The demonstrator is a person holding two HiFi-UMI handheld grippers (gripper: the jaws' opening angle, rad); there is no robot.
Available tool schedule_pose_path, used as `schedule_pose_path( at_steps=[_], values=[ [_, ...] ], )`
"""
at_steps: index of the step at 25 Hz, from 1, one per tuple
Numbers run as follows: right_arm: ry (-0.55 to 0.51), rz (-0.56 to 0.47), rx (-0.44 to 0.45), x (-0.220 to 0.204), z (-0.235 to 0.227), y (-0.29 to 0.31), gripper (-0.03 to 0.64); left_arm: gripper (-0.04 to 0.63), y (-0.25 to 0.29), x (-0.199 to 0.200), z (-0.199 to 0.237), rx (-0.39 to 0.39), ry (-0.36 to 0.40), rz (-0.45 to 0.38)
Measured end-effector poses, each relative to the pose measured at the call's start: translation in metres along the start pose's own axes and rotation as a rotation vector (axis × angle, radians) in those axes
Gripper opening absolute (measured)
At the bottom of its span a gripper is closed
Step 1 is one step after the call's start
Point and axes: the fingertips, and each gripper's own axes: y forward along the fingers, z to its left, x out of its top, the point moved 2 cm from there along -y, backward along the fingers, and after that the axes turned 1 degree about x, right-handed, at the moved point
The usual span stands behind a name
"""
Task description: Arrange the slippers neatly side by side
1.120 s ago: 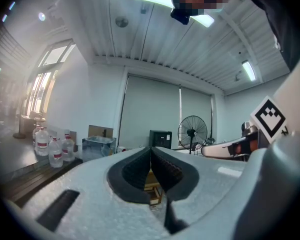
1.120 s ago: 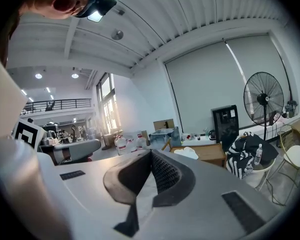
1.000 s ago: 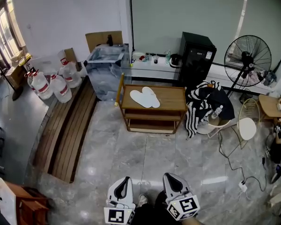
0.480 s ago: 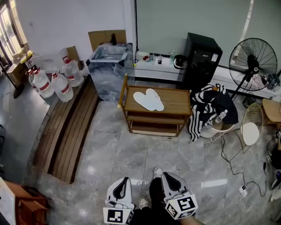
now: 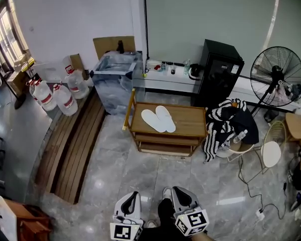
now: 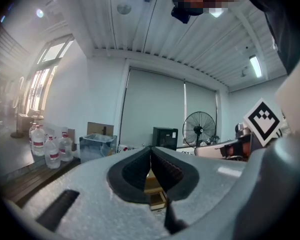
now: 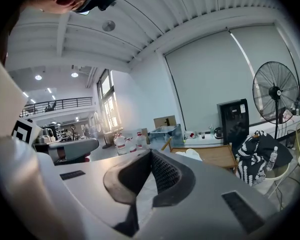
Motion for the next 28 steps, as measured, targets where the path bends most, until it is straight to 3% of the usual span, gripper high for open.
schedule_pose_path(
  at_steps=[9, 15, 28],
  values=[
    [0.005, 0.005, 0.023, 0.039, -0.075, 0.061, 0.012, 0.018, 0.099, 0.029, -0.007, 0.0, 0.033, 0.004],
    [0.001, 0.019, 0.046, 0.058, -0.118, 0.098, 0.012, 0.018, 0.158, 0.042, -0.005, 0.026, 0.016, 0.012],
    [0.003, 0.036, 0.081, 0.07, -0.188, 0.14, 0.012, 0.018, 0.227, 0.052, -0.014, 0.1, -0.04, -0.049]
  ],
)
